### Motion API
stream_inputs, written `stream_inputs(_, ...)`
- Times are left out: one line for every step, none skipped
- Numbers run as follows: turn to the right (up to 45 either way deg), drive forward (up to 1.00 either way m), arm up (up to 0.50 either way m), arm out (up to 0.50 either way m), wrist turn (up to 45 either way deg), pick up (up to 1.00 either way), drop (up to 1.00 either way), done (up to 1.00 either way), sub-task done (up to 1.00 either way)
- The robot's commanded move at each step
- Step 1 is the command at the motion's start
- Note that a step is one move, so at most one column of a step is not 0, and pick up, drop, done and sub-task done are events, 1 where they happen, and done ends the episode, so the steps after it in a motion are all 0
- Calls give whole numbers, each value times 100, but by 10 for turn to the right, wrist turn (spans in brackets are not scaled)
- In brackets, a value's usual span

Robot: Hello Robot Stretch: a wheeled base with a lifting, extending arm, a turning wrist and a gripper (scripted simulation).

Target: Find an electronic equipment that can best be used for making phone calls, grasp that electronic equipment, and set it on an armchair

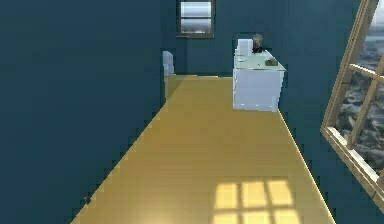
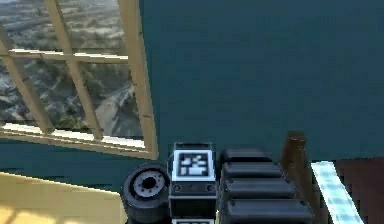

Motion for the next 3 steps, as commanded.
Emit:
stream_inputs(0, 20, 0, 0, 0, 0, 0, 0, 0)
stream_inputs(30, 0, 0, 0, 0, 0, 0, 0, 0)
stream_inputs(0, 100, 0, 0, 0, 0, 0, 0, 0)
